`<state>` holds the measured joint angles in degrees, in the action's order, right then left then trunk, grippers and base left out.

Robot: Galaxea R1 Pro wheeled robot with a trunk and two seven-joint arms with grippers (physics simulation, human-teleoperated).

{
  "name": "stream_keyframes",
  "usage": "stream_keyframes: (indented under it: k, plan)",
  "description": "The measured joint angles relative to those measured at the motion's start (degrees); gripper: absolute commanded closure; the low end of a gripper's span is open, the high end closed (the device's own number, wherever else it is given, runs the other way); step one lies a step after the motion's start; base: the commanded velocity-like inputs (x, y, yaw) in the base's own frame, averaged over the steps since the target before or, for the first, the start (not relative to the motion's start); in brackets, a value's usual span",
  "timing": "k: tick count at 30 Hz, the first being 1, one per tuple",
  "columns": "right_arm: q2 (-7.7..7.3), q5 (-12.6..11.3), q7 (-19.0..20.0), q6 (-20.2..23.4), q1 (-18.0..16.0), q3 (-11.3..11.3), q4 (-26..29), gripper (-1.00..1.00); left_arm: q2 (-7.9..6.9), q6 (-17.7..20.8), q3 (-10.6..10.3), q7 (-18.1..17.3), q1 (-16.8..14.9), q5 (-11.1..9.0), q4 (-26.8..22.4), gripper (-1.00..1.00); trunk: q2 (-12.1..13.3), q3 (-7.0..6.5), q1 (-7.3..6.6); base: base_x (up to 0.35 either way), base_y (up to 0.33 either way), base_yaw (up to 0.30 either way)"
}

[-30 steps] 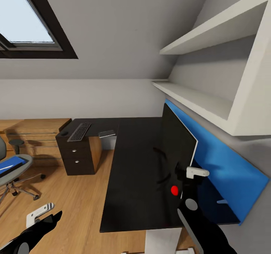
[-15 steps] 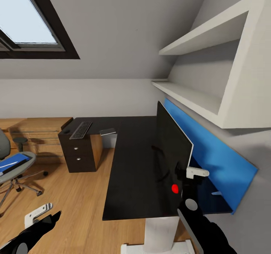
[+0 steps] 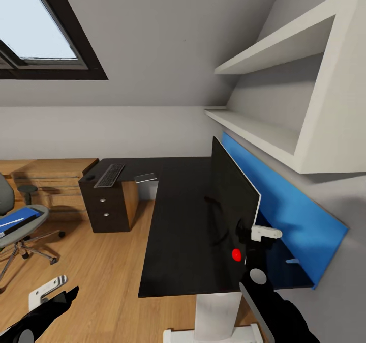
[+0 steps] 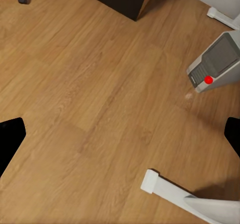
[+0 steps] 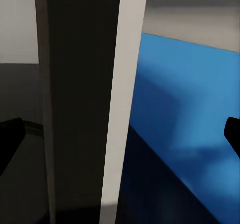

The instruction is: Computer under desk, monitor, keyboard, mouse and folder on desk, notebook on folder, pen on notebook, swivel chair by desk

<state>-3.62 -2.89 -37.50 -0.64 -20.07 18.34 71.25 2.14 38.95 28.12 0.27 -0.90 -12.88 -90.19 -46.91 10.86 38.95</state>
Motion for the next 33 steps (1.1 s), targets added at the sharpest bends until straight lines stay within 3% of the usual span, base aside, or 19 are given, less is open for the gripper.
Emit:
stream_keyframes:
  k: [19,33]
  plan:
    - [0.0,0.0,0.0,0.0,0.0,0.0,0.0,-1.0,0.0,0.0,0.1,0.0,0.0,0.0,0.0,-1.0,0.0,0.0,0.0,-0.006,-0.033,0.0]
    - [0.0,0.0,0.4,0.0,0.0,0.1,-0.1,-1.0,0.0,0.0,0.0,0.0,0.0,0.0,0.0,-1.0,0.0,0.0,0.03,-0.246,0.159,0.0]
